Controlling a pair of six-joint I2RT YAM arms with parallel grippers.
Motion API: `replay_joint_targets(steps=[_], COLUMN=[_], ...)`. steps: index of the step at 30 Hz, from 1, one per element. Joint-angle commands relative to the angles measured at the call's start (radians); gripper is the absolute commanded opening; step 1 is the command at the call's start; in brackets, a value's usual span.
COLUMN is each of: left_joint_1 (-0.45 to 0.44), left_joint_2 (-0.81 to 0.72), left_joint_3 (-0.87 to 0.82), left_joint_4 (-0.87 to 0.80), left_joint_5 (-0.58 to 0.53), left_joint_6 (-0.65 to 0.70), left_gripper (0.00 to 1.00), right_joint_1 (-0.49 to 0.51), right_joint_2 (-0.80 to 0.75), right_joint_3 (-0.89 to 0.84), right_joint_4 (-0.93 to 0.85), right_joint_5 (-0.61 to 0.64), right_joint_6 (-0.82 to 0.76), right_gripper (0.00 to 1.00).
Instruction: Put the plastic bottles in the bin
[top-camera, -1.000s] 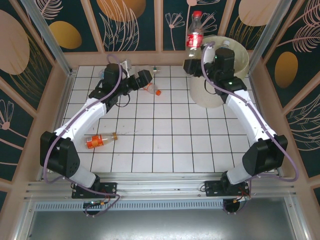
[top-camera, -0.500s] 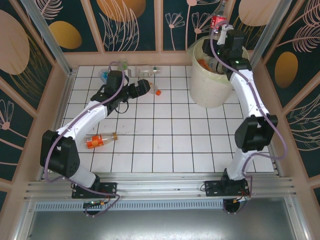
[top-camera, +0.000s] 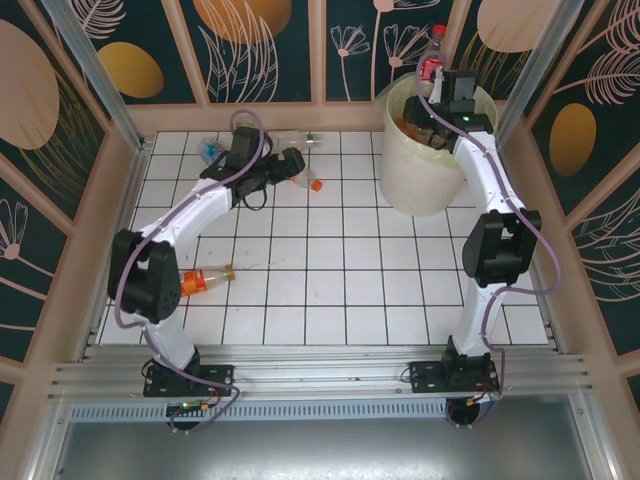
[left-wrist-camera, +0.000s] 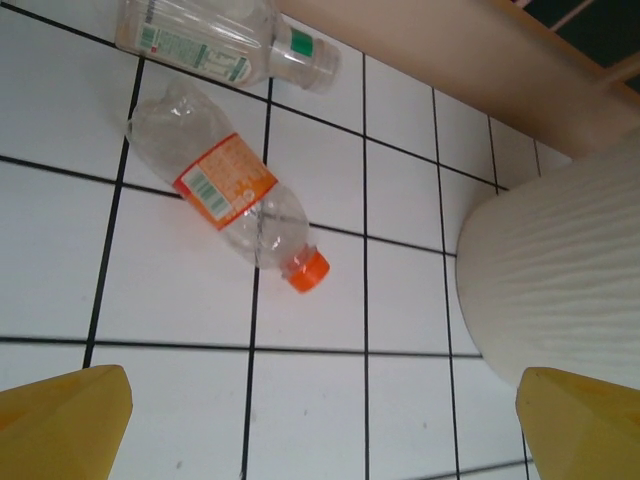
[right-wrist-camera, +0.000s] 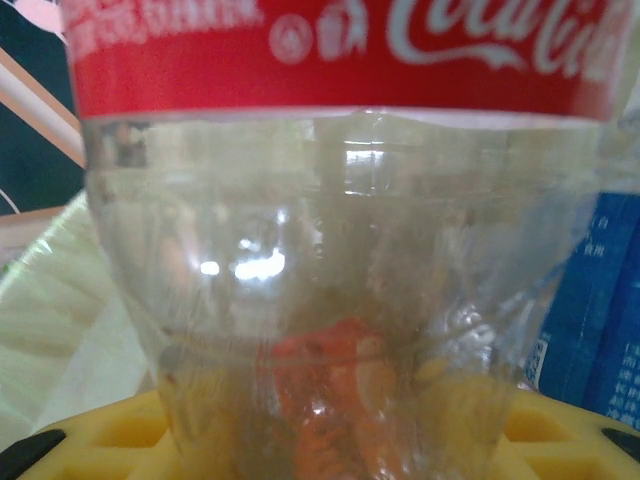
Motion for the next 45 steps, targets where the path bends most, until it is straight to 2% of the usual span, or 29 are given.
replay_joint_targets(steps=[1,5,10,13,18,22,29,36,39,45], left_joint_1=[-0.002,0.003,0.013,0.025,0.041,0.056,0.063,0.062,0.063,0.063], left_joint_2=[0.099,0.225,0.33,0.393,0.509,0.6,0.688,0.688,0.673,0.62], left_joint_3=[0.092,0.192,0.247,0.312,0.442,0.541,0.633,0.587,0.541,0.435], left_joint_4=[-0.056,-0.086,-0.077,-0.098,-0.136,-0.181,-0.198,-0.132,-0.073,0.045], left_joint_5=[-0.046,-0.059,-0.082,-0.104,-0.127,-0.134,-0.124,-0.103,-0.082,-0.02], left_joint_6=[-0.055,-0.134,-0.242,-0.283,-0.314,-0.335,-0.357,-0.377,-0.381,-0.336], left_gripper=[0.99,0.99,0.99,0.98,0.99,0.97,0.84,0.69,0.59,0.54], right_joint_1=[-0.003,-0.003,-0.003,-0.003,-0.003,-0.002,0.002,0.008,0.027,0.103], right_joint_2=[-0.041,-0.022,-0.018,-0.033,-0.074,-0.166,-0.348,-0.495,-0.547,-0.64], right_joint_3=[-0.004,0.033,0.081,0.109,0.124,0.008,-0.189,-0.332,-0.382,-0.482], right_joint_4=[-0.05,-0.094,-0.126,-0.123,-0.135,-0.065,0.04,0.114,0.126,0.122], right_joint_5=[0.009,0.007,0.006,0.013,0.025,-0.009,-0.041,-0.076,-0.113,-0.224], right_joint_6=[0.01,0.012,0.011,0.002,-0.019,-0.017,-0.009,-0.002,-0.023,-0.025], right_gripper=[0.49,0.54,0.66,0.8,0.9,0.91,0.91,0.9,0.9,0.89])
